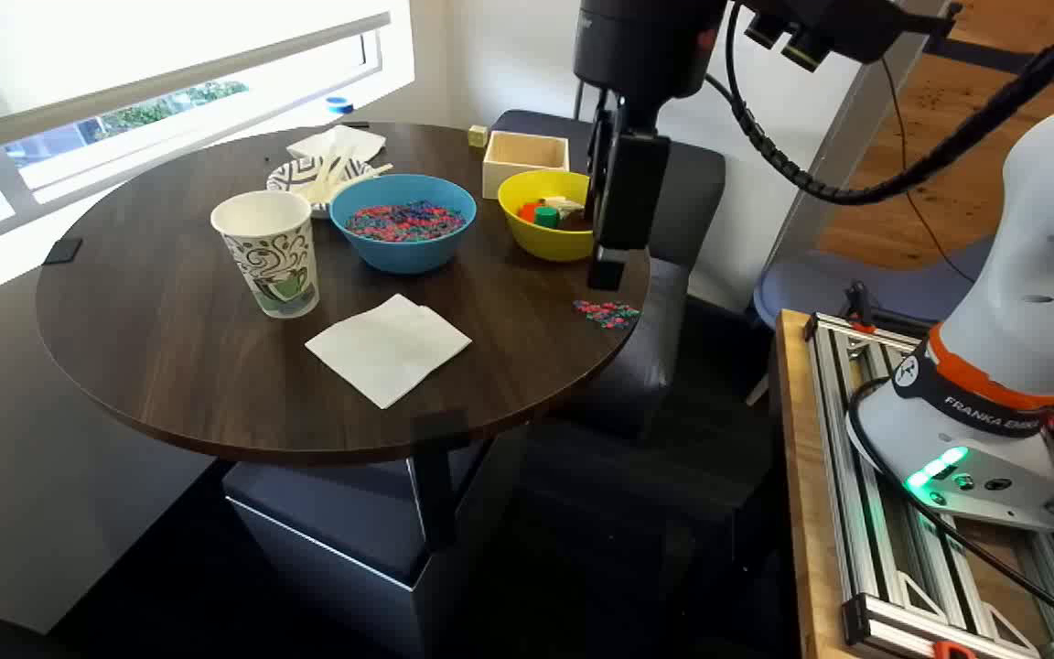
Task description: Scoop up cereal from the blue bowl and pour them into the cup
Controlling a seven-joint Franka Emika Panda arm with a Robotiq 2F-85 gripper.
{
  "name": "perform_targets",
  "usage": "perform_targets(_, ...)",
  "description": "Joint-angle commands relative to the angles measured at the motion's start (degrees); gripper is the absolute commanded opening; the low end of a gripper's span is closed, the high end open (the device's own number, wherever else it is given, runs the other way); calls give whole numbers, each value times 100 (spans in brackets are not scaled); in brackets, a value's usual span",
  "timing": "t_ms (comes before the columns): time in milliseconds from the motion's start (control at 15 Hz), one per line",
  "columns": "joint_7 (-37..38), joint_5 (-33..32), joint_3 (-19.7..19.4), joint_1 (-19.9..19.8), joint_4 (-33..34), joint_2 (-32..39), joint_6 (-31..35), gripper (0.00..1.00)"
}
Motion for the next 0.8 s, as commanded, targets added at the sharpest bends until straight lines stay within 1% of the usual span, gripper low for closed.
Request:
perform_targets(0, 6, -8, -17, 19, 9, 4, -10, 100)
perform_targets(400, 73, 13, -41, -14, 0, -30, 27, 100)
perform_targets(533, 445, 120, -179, -183, -75, -254, 304, 100)
perform_targets(733, 678, 76, -469, -473, -109, -555, 430, 100)
